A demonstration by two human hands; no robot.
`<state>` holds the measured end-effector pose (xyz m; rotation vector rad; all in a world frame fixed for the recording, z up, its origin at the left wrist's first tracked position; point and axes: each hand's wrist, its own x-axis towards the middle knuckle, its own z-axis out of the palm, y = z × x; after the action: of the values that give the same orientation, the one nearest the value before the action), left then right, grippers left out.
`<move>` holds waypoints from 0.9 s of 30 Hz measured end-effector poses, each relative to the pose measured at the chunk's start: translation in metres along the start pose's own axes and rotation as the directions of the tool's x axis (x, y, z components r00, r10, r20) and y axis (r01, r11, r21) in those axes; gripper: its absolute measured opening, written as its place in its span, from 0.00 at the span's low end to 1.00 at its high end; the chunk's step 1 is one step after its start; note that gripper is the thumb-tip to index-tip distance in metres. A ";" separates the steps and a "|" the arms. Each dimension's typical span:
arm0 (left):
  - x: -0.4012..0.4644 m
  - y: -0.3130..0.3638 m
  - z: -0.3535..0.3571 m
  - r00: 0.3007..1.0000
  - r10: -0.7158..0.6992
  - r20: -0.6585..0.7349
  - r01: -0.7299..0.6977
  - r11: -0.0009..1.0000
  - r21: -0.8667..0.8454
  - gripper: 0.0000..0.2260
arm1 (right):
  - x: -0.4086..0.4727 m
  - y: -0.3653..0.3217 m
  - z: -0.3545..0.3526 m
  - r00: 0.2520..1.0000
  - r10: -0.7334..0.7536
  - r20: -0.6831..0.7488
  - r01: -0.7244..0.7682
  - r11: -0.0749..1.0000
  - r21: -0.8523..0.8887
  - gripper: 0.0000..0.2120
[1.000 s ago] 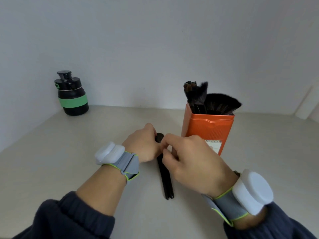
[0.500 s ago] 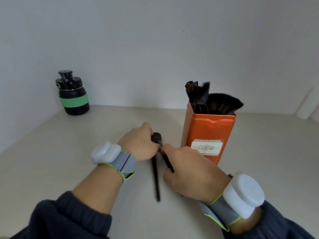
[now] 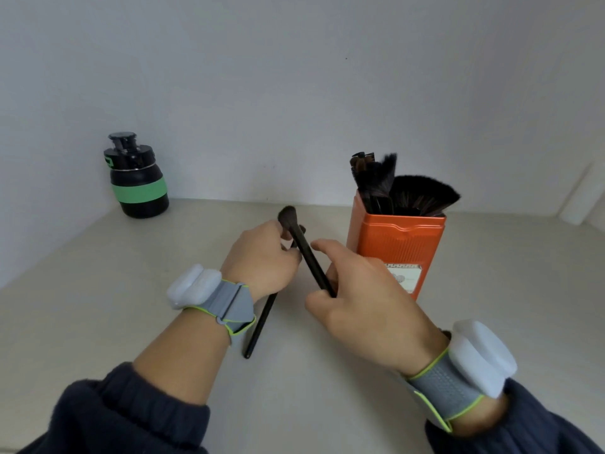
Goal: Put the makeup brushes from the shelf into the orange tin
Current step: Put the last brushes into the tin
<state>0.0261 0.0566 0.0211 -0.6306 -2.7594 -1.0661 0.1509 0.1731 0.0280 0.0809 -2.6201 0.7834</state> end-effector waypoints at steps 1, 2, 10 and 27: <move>0.000 0.002 -0.001 1.000 0.022 -0.021 -0.023 0.998 -0.058 0.07 | 0.000 -0.001 -0.001 0.999 -0.019 -0.041 0.020 0.999 0.029 0.23; 0.000 0.004 -0.003 0.999 0.044 -0.030 -0.047 0.991 -0.127 0.06 | 0.000 -0.001 -0.002 0.996 -0.033 -0.088 0.038 0.998 0.058 0.21; -0.013 0.029 -0.016 0.993 0.118 -0.019 -0.092 0.653 -0.752 0.07 | 0.004 0.000 -0.014 0.915 -0.075 -0.395 0.189 0.947 0.258 0.12; -0.029 0.049 -0.042 0.946 0.093 -0.311 -0.304 -0.088 -0.949 0.05 | 0.002 -0.002 -0.043 0.479 0.066 -0.875 0.514 0.788 0.341 0.04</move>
<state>0.0713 0.0513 0.0757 -0.9102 -1.0075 -2.8172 0.1653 0.1944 0.0628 0.1702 -1.2979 1.1106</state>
